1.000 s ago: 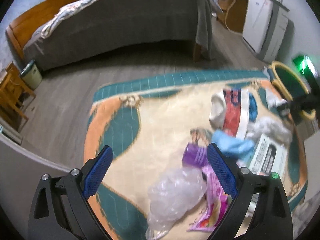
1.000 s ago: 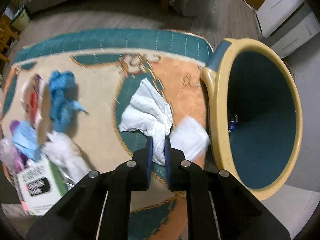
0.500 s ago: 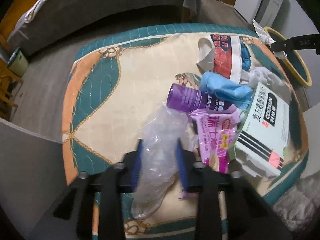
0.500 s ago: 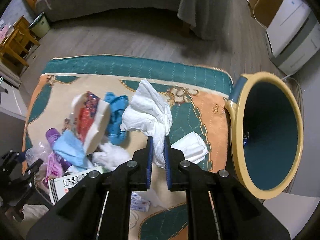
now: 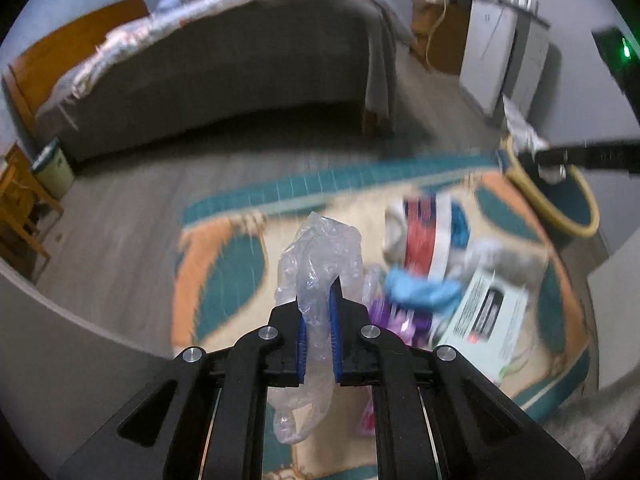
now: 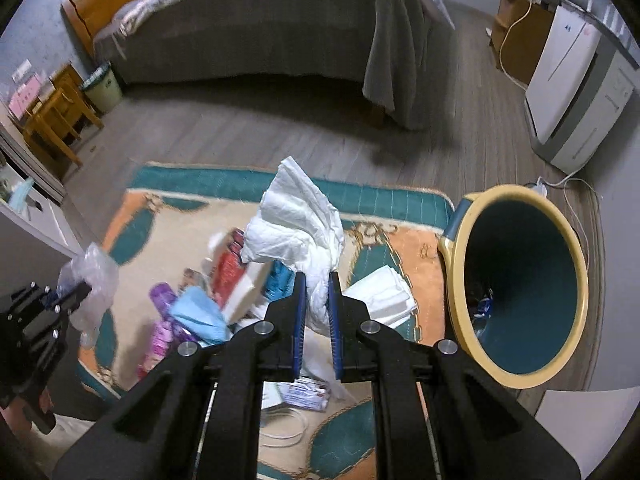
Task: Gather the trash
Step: 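Grasp the clear plastic bag with the left tool while the right tool lifts the tissue, then carry the tissue and clear bag over the wastebasket and open both tools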
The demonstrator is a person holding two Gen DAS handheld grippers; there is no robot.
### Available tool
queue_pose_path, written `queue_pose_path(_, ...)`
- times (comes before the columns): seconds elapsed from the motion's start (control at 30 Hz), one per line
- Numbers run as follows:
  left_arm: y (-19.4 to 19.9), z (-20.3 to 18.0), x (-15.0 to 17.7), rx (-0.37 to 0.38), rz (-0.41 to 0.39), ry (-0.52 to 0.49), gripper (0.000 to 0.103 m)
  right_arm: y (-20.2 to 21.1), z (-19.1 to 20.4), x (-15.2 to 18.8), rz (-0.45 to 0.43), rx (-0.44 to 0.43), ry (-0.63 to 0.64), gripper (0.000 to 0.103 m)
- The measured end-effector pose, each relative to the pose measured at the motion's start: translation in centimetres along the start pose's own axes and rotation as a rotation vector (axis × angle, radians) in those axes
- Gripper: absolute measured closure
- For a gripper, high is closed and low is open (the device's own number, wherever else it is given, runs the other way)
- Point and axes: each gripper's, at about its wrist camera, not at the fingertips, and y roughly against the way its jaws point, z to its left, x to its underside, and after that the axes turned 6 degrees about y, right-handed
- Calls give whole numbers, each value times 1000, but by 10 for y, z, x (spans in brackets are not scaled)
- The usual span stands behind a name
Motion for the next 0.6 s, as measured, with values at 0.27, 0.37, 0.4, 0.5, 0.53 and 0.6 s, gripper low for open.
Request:
queue_pose_path(0.27, 31, -15, -27, 56, -126, 13, 93, 40, -7, -3, -108, 1, -56, 93)
queue_pose_path(0.37, 36, -22, -32, 66, -143, 8, 93, 49, -9, -3, -136, 14, -54, 93)
queue_pose_path(0.4, 37, -25, -33, 69, -149, 3, 93, 51, -10, -3, -142, 15, -55, 93)
queue_pose_path(0.5, 38, -34, -41, 89, -168, 1, 93, 54, -15, -1, -155, 29, -59, 93)
queue_pose_path(0.53, 38, -37, -42, 93, -171, -2, 93, 54, -18, 0, -159, 34, -63, 93)
queue_pose_path(0.6, 38, -43, -45, 97, -177, -11, 93, 51, -23, 2, -160, 36, -72, 93)
